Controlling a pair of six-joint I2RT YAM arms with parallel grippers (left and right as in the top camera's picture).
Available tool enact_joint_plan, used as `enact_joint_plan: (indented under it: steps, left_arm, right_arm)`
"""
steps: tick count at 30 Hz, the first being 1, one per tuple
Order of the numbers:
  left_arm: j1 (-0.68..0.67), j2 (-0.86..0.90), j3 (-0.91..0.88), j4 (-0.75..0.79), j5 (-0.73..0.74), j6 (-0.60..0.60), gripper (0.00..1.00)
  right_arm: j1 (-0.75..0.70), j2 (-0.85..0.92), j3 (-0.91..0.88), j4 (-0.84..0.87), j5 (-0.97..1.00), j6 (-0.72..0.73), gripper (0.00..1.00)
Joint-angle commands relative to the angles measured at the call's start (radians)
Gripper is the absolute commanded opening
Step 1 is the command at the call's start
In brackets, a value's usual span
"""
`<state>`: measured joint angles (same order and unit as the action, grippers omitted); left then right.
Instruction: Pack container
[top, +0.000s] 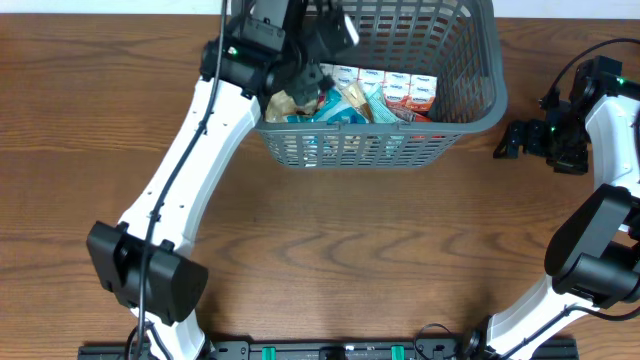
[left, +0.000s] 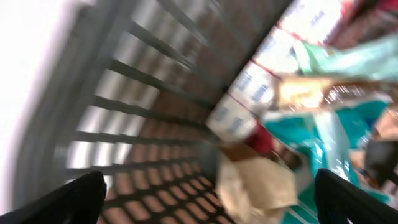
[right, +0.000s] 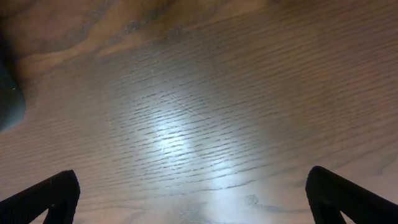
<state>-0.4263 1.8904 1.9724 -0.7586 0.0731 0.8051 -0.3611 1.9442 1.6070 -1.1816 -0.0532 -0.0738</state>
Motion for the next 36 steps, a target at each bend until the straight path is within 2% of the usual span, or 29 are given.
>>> enact_joint_plan:
  steps: [1, 4, 9, 11, 16, 22, 26, 29, 36]
  left_arm:
    - [0.005, -0.044, 0.069, 0.001, -0.023, -0.002, 0.99]
    - [0.005, -0.063, 0.098, 0.006, -0.047, -0.002, 0.99]
    - [0.012, -0.121, 0.102, 0.013, -0.254, -0.003, 0.99]
    - [0.031, -0.152, 0.102, -0.021, -0.276, -0.022, 0.99]
    - [0.164, -0.248, 0.102, -0.070, -0.276, -0.232, 0.99]
    - [0.370, -0.312, 0.102, -0.089, -0.276, -0.408, 0.99]
    - [0.500, -0.310, 0.093, -0.188, -0.257, -0.552, 0.99]
    - [0.559, -0.310, 0.069, -0.254, -0.182, -0.572, 0.99]
    - [0.594, -0.318, 0.038, -0.338, -0.161, -0.592, 0.99]
  right_arm:
    - [0.007, 0.006, -0.003, 0.000, -0.004, -0.013, 0.99]
    - [0.007, 0.006, -0.003, 0.000, -0.004, -0.013, 0.99]
    - [0.007, 0.003, -0.002, 0.004, -0.003, -0.013, 0.99]
    - [0.006, -0.005, -0.002, 0.016, -0.003, -0.013, 0.99]
    - [0.002, -0.053, 0.013, 0.061, -0.003, -0.014, 0.99]
    - [0.000, -0.168, 0.022, 0.169, 0.050, -0.014, 0.99]
    - [0.000, -0.282, 0.022, 0.275, 0.064, -0.059, 0.99]
    - [0.000, -0.362, 0.022, 0.325, 0.064, -0.079, 0.99]
    - [0.000, -0.510, 0.021, 0.326, 0.065, -0.085, 0.99]
